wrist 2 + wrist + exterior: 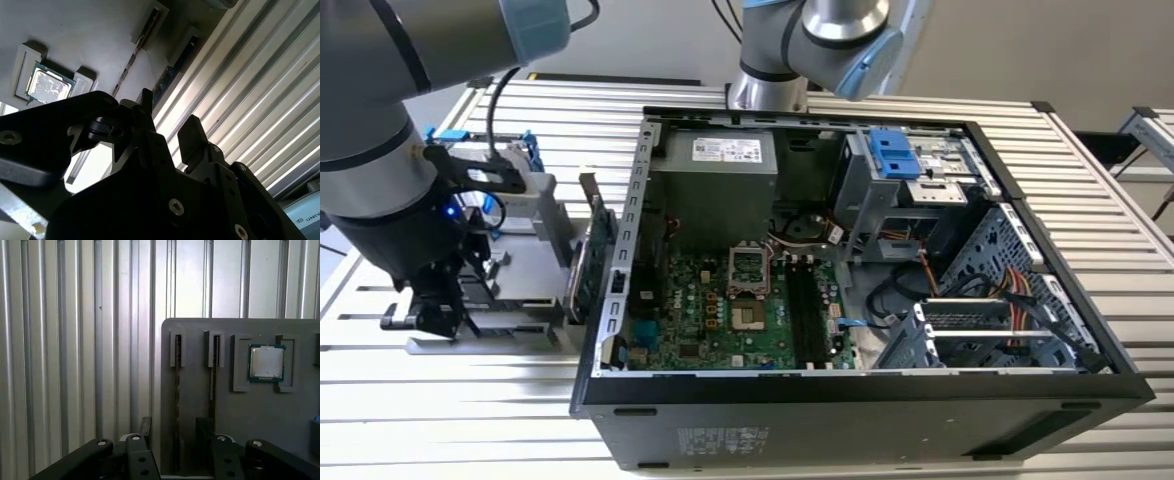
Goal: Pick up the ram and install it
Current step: 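Pick up the ram and move it above insertion slot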
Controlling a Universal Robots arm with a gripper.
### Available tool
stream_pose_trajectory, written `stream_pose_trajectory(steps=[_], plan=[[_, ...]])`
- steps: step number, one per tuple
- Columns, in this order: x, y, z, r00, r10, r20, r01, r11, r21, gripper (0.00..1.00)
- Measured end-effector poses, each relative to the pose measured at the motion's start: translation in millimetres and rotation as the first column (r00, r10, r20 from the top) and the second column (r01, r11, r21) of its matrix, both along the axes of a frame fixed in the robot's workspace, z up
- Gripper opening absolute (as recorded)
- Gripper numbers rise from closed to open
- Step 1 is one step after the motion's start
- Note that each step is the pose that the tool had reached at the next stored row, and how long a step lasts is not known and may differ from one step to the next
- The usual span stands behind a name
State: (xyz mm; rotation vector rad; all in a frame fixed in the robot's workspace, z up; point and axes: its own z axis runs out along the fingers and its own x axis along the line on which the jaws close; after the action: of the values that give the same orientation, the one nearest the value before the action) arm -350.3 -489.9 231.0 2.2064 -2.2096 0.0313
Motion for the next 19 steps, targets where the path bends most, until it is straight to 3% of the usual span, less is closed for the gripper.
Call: stream_pose_trajectory(steps=[8, 19], plan=[[0.1, 0.1, -9.7, 1.0, 0.0, 0.0, 0.0, 1.0, 0.0, 1.0], [-0.2, 3.7, -19.6, 1.0, 0.0, 0.0001, 0.0, 1.0, 0.0001, 1.0]])
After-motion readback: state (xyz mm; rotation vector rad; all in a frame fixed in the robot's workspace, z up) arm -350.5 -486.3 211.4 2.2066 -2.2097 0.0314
